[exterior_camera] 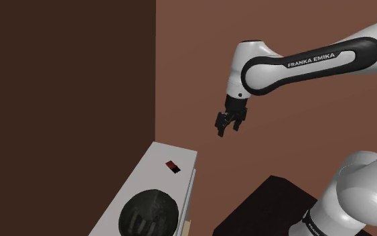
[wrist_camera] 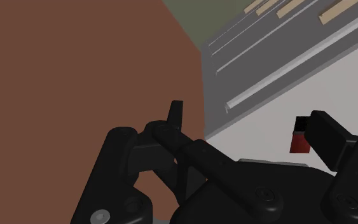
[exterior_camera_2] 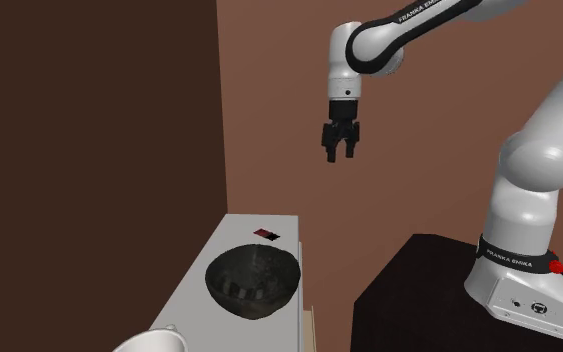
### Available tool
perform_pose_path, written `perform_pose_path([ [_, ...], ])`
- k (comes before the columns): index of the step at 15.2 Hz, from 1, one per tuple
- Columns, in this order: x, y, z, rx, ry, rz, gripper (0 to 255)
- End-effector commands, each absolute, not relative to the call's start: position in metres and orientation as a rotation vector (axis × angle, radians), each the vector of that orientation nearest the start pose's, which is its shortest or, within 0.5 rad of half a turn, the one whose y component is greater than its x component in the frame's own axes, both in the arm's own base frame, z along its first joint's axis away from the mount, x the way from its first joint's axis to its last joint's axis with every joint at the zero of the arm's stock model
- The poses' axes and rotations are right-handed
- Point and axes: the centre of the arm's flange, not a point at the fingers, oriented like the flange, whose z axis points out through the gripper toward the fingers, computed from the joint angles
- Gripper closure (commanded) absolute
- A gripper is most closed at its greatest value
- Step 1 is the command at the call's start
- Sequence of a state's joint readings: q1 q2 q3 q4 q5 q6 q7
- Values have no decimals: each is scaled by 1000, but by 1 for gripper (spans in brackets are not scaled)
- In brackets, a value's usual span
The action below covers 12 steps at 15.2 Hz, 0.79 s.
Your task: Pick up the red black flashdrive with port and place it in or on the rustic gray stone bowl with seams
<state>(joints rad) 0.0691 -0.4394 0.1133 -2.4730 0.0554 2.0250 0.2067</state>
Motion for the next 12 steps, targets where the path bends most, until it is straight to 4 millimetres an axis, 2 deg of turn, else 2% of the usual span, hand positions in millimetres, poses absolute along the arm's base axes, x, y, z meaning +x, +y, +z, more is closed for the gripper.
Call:
perform_pose_path([
  [1,414,94,431,-3139,80,9,0],
  [12,482,178,336,-3134,3,-13,0],
])
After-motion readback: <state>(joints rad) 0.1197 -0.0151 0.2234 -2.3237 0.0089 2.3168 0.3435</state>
